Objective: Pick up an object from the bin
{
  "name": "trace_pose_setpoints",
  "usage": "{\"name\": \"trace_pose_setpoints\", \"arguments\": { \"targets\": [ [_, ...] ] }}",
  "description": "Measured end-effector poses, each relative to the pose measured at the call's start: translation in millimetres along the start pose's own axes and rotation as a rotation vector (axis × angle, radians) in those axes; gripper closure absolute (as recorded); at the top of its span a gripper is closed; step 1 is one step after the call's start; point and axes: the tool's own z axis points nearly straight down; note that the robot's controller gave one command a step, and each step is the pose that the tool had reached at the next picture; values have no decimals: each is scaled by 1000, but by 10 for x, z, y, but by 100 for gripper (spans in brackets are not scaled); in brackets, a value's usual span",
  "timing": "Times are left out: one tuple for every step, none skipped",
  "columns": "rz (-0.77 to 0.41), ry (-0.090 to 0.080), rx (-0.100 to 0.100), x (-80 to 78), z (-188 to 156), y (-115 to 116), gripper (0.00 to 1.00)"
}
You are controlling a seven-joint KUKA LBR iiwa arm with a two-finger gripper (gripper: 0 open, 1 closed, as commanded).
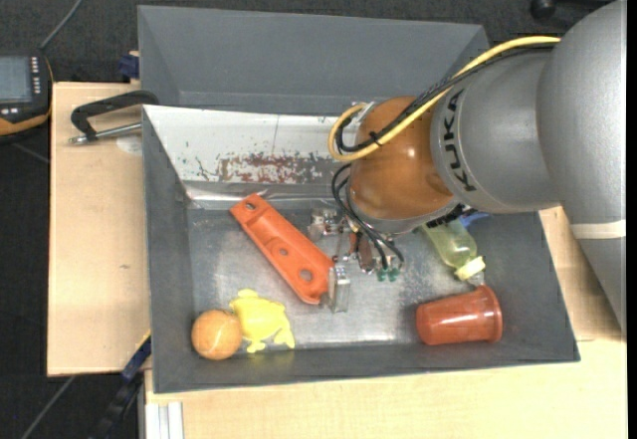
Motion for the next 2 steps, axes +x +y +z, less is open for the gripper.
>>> {"name": "trace_pose_setpoints", "arguments": {
  "targets": [
    [130, -6, 2, 299, -70, 152, 100],
    [131, -6, 2, 299, -70, 150, 100]
  ]
}}
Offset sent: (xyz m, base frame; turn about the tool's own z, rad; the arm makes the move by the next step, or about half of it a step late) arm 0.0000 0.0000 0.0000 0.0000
